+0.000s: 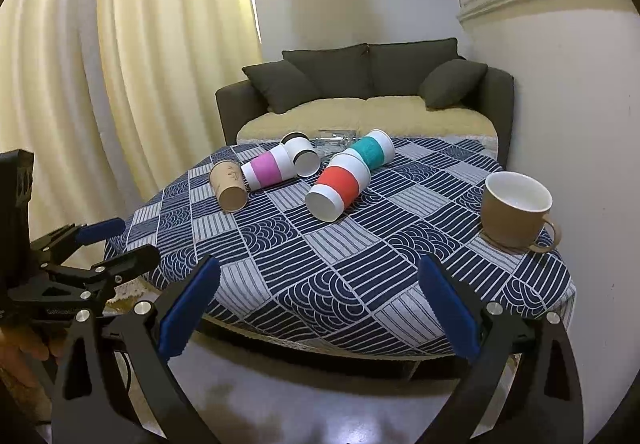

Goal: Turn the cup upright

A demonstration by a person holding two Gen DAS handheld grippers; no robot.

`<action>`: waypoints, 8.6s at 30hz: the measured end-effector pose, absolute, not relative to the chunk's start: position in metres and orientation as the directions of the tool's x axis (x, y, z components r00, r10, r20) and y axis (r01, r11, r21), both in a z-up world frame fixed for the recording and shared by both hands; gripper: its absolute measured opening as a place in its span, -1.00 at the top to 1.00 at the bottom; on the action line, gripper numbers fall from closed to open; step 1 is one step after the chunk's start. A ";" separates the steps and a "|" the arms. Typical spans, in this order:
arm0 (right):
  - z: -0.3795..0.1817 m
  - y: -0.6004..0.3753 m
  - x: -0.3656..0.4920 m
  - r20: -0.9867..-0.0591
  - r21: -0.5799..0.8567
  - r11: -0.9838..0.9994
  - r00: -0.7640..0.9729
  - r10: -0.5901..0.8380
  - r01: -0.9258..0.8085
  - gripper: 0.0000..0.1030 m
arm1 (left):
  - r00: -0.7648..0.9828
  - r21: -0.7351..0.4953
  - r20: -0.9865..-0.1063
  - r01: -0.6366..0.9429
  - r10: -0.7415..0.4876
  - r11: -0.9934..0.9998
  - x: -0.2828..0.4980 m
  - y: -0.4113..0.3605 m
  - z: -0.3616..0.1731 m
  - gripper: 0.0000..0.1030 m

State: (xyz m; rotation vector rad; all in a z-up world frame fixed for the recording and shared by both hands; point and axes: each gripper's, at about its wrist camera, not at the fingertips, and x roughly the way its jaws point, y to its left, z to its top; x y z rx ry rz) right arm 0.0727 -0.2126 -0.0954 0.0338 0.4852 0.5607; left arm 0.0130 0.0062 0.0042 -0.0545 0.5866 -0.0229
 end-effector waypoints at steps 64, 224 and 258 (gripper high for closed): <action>-0.131 -0.086 0.361 -0.951 0.257 0.959 0.148 0.273 -0.120 -0.21 | 0.615 -0.230 -0.767 0.001 -0.182 0.973 0.158 0.110 -0.033 -0.87; -0.151 -0.285 0.171 -0.573 0.647 0.682 0.374 0.730 -0.341 -0.63 | 0.968 -0.121 -0.251 -0.032 0.001 0.992 0.122 -0.040 -0.032 -0.20; -0.157 -0.273 0.176 -0.600 0.613 0.705 0.372 0.709 -0.356 -0.63 | 0.962 0.006 -0.144 -0.233 0.231 0.972 0.118 -0.057 -0.105 -0.23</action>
